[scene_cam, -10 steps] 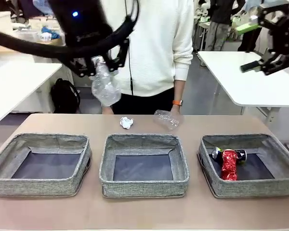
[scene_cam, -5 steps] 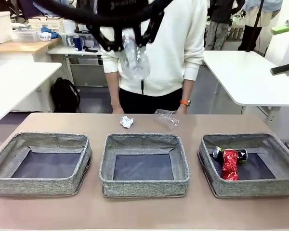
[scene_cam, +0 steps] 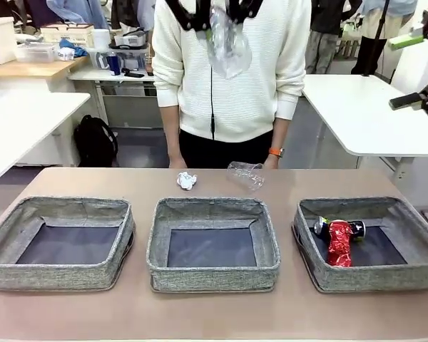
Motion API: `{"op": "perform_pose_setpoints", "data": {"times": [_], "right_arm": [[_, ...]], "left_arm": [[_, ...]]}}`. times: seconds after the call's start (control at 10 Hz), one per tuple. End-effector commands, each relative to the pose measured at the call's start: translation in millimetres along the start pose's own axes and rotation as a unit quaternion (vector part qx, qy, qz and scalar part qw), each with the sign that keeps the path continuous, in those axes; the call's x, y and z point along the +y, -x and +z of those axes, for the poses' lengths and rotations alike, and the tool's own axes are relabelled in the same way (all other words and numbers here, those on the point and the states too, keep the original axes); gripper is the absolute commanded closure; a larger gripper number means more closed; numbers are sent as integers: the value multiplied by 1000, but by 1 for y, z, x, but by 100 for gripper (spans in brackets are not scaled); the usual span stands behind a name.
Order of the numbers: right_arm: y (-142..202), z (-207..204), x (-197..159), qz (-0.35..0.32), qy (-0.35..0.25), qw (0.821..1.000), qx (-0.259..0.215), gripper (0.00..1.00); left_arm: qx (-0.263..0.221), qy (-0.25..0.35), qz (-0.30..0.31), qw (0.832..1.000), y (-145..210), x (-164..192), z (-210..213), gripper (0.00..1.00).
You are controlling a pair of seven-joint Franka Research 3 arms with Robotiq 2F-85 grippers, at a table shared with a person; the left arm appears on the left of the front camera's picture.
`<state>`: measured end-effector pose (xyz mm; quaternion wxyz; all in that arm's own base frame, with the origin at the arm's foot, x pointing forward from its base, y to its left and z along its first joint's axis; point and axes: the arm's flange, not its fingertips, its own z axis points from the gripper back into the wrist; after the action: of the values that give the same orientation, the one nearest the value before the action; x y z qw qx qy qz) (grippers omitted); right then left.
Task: Sort the waste into the appropriate baskets.
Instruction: Pick up the waste item pointed out by the person.
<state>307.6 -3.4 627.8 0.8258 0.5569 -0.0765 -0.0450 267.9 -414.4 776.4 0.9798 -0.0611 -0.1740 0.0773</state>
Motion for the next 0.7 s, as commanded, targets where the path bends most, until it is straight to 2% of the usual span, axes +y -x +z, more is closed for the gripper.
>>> {"op": "perform_pose_setpoints", "data": {"times": [0.0,0.1,0.6], "right_arm": [[-3,4,2,7,-9,1000,2,0],[-3,4,2,7,-9,1000,2,0],[-3,4,2,7,-9,1000,2,0]], "left_arm": [[14,0,-15,1000,-6,-9,4,78],[0,0,0,1000,0,0,0,78],[0,0,0,1000,0,0,0,78]]}}
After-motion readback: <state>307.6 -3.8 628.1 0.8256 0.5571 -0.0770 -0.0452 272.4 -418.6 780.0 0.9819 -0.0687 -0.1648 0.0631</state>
